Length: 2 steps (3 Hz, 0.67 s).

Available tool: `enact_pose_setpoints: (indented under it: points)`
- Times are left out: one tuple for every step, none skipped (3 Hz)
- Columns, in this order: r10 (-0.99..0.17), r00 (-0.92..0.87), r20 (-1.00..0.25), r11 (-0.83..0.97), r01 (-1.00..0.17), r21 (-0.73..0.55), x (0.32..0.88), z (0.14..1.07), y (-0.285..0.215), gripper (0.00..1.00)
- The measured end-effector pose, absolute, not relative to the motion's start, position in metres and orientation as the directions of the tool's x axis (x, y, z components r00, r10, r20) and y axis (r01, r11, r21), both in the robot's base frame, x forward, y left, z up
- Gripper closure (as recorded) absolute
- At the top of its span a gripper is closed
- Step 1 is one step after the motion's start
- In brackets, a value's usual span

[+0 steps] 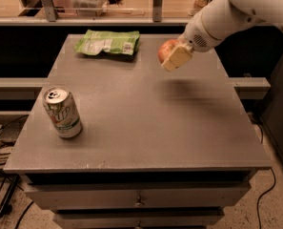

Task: Move apple near green rice chip bag

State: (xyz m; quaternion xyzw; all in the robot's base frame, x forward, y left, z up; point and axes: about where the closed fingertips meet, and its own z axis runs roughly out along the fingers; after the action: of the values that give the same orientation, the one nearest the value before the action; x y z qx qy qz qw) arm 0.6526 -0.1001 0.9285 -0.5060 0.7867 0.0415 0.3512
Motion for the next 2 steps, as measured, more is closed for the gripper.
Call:
enact_pose_setpoints:
  points:
    - [-0.707,-0.259,-0.658,0.539,-0.8,-0.264,0.699,0.917,-0.07,1.0]
    - [-0.673,-0.284,-0.683,0.562,-0.796,-0.223,0.728,0.903,-0.044,0.86]
